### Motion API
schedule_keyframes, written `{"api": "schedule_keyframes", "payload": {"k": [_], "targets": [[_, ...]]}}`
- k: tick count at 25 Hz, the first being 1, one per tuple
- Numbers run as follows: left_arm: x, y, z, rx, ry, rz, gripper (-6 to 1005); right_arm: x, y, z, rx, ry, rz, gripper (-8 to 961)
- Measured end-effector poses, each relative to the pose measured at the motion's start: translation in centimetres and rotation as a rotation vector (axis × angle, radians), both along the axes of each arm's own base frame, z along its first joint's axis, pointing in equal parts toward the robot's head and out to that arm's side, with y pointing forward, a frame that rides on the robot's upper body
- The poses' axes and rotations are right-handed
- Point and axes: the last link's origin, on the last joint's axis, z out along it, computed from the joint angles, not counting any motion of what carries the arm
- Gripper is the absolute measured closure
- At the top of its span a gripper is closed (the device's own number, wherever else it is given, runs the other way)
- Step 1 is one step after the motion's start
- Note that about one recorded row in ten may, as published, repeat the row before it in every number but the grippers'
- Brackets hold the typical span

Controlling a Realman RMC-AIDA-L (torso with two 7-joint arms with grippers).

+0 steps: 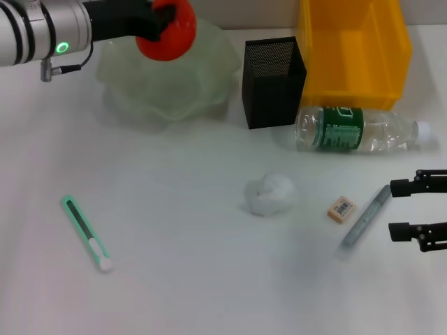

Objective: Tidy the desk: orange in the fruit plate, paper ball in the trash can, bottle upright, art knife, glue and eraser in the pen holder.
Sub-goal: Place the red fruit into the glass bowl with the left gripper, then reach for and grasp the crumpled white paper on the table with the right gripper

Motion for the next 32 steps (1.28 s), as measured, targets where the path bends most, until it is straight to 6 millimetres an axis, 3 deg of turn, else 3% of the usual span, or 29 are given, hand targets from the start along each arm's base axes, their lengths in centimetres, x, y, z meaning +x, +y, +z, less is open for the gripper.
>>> {"api": "schedule_keyframes", "payload": {"k": [5,13,17,20,21,24,25,28,29,30,32], "targets": [[0.0,0.2,-0.7,0.011,0.027,0.021,881,0.1,0.1,-0.2,-0.003,-0.012,0.0,193],[0.2,0.0,-0.9,-0.007,0.032,0.009,625,0.1,0.3,-0.5,-0.003,-0.009,-0.003,194],[0.9,-1.4,-0.6,-0.071,-0.003,-0.089,492,-0.2,0.6,-0.2,0.006,-0.018,0.003,195],[1.5,-4.8,0.2,-0.183,-0.098,-0.257,386,-0.6,1.1,0.2,0.013,-0.032,0.0,195],[1.5,-4.8,0.2,-0.183,-0.098,-0.257,348,-0.6,1.1,0.2,0.013,-0.032,0.0,195],[1.0,-7.8,1.0,-0.282,-0.137,-0.337,232,-1.7,1.7,1.1,0.012,-0.075,-0.006,196],[0.2,-10.1,1.5,-0.358,-0.159,-0.379,193,-2.6,2.2,1.5,0.002,-0.122,-0.01,196],[-1.3,-12.8,1.9,-0.426,-0.19,-0.42,156,-4.6,3.2,2.1,-0.012,-0.212,-0.013,196],[-1.9,-13.7,2.0,-0.443,-0.201,-0.437,144,-6.2,4.1,2.1,-0.035,-0.293,-0.028,196],[-1.9,-13.7,2.0,-0.443,-0.201,-0.437,144,-6.2,4.1,2.1,-0.035,-0.293,-0.028,196],[-3.6,-16.3,2.5,-0.476,-0.238,-0.474,144,-8.0,5.4,1.8,-0.063,-0.407,-0.041,197]]}}
